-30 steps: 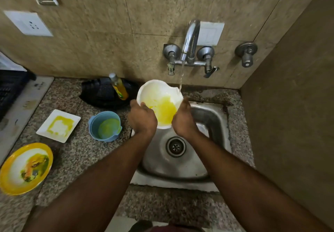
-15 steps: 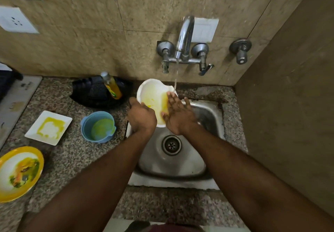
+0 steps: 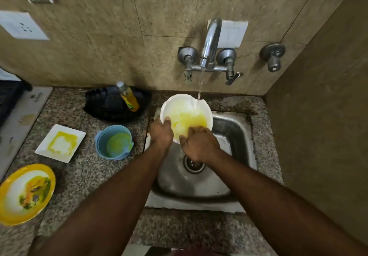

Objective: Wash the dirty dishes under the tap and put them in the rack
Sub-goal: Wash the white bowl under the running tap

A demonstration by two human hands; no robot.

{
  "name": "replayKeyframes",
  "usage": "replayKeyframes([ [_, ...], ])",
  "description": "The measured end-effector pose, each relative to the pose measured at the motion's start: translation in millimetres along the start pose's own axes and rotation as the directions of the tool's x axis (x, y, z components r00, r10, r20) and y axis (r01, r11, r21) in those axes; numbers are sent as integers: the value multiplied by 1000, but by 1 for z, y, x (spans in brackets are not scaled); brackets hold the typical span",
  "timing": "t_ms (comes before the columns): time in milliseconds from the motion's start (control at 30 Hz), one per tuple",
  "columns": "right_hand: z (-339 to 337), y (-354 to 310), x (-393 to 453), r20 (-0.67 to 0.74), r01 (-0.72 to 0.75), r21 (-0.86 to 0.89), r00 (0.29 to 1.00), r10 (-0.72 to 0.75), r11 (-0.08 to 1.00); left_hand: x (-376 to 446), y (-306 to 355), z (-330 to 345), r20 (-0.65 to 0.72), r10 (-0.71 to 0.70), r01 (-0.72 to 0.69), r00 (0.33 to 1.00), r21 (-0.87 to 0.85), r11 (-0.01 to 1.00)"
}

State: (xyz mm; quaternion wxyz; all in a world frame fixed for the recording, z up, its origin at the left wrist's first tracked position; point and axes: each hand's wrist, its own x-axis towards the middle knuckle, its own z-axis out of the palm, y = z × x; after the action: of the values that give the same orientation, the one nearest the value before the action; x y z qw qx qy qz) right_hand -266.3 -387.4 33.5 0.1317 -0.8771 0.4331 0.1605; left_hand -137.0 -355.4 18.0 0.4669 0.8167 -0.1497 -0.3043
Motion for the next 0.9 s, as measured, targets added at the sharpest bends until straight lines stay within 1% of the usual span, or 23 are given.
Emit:
replayKeyframes([
  [67, -12, 1, 9, 83, -96, -78, 991, 102, 992, -5, -1, 7, 68, -52, 61, 996, -141, 988],
  [100, -18, 1, 13, 98, -137, -87, 984, 146, 987, -7, -1, 12, 100, -80, 98, 992, -192, 976],
  [167, -27, 1, 23, 83, -199, -27, 976, 201, 980, -9, 2, 21, 149, -121, 157, 981, -259, 953],
  [200, -29, 3, 27, 67, -197, 14, 978, 196, 980, -10, 4, 24, 160, -130, 170, 979, -271, 947],
  [233, -30, 6, 31, 45, -159, 44, 987, 157, 986, -10, 4, 25, 170, -136, 179, 976, -272, 945],
  [333, -30, 19, 41, -35, 47, 50, 998, -46, 998, -9, 7, 19, 256, -85, 149, 963, -242, 959],
  [367, -30, 22, 42, -45, 77, 61, 996, -74, 995, -11, 11, 15, 281, -70, 135, 957, -218, 967],
  [433, -30, 24, 41, -30, 125, 106, 992, -123, 986, -5, 14, 11, 311, -48, 104, 949, -166, 981],
  [467, -29, 24, 37, -8, 170, 119, 985, -170, 978, -3, 15, 9, 315, -33, 79, 949, -133, 988],
  [533, -30, 23, 28, 19, 257, 96, 965, -260, 962, 5, 14, 3, 307, -12, 36, 952, -70, 997],
  [567, -32, 26, 24, -9, 266, 76, 964, -266, 961, 9, 13, -1, 312, 13, 0, 950, -41, 999],
  [600, -36, 30, 20, -81, 238, 70, 969, -232, 969, 16, 10, -4, 324, 52, -54, 944, -4, 999],
  [633, -40, 36, 15, -183, 176, 89, 970, -158, 980, 19, 9, -9, 339, 81, -103, 937, 47, 994],
  [667, -42, 41, 11, -292, 103, 125, 954, -63, 987, 24, 6, -11, 352, 100, -136, 931, 80, 987],
  [700, -44, 47, 7, -390, 49, 182, 921, 26, 982, 27, 5, -14, 367, 103, -152, 925, 107, 983],
  [733, -44, 52, 5, -457, 21, 261, 883, 105, 965, 29, 4, -16, 383, 112, -172, 917, 126, 977],
  [767, -43, 57, 5, -486, 7, 367, 854, 185, 930, 30, 3, -17, 394, 113, -184, 912, 148, 972],
  [800, -41, 61, 5, -464, -21, 486, 841, 278, 874, 27, 4, -18, 402, 116, -192, 908, 154, 969],
  [833, -37, 65, 6, -392, -75, 597, 842, 372, 799, 25, 4, -17, 402, 115, -191, 908, 154, 969],
  [867, -32, 67, 8, -265, -151, 695, 855, 446, 703, 26, 0, -16, 395, 108, -177, 912, 143, 974],
  [900, -25, 68, 12, -102, -221, 793, 871, 481, 568, 24, -1, -15, 391, 91, -151, 916, 124, 981],
])
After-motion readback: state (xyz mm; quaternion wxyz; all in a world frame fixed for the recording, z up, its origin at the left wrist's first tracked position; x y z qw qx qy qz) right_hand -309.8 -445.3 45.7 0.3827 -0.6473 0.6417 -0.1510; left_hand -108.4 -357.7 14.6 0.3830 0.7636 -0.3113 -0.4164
